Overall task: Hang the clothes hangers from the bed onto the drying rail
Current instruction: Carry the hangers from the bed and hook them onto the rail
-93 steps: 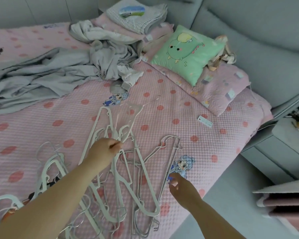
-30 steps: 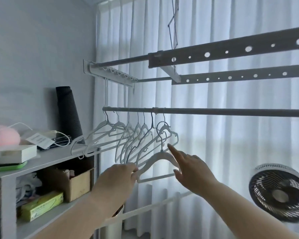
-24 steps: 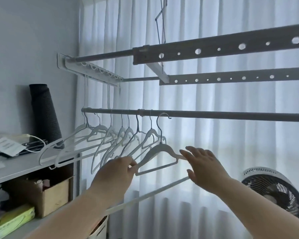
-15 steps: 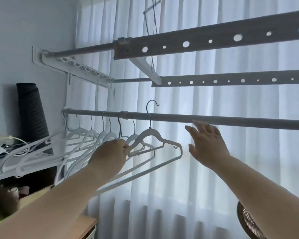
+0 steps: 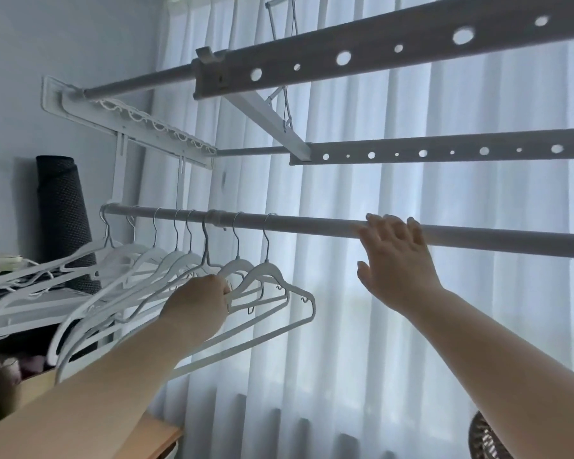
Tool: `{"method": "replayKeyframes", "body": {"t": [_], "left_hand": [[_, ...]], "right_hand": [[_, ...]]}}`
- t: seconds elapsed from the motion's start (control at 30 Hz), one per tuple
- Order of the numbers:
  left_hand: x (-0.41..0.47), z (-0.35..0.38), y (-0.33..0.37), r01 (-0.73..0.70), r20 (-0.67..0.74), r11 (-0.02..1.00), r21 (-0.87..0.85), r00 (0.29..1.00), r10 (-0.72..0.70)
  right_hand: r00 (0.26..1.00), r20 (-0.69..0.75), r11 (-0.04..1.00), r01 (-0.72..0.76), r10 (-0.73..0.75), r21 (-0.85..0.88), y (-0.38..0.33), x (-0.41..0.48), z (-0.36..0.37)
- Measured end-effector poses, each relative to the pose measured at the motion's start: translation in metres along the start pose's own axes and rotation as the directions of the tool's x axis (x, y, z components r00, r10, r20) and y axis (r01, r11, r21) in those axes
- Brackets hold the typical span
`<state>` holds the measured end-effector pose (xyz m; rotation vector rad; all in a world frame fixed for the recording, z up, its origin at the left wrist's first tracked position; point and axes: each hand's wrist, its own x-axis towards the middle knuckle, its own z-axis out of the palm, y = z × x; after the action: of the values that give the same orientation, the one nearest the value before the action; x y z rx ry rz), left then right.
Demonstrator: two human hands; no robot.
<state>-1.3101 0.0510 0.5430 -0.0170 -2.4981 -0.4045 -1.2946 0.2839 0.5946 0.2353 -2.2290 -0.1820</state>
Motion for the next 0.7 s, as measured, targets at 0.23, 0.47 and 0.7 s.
{"method": "replayKeyframes", "body": {"t": [0.23, 0.47, 0.7], "left_hand": [[-0.002, -0.004, 0.000, -0.034, -0.005, 0.999, -0.025, 0.999, 0.033], [-0.025, -0.016, -0.001, -0.028, 0.019, 0.996, -0.089, 0.999, 0.030], [-0.085, -0.024, -0.037, -0.021, -0.168, 0.963, -0.267, 0.986, -0.025]], "right_hand": [[1.000, 0.016, 1.000, -0.014, 0.013, 0.016, -0.008, 0.001, -0.001], [0.999, -0.015, 0.998, 0.033, -0.032, 0.048, -0.014, -0.006, 0.000], [0.884, -0.378, 0.912, 0.364, -0.275, 0.189, -0.075, -0.005, 0.021]]}}
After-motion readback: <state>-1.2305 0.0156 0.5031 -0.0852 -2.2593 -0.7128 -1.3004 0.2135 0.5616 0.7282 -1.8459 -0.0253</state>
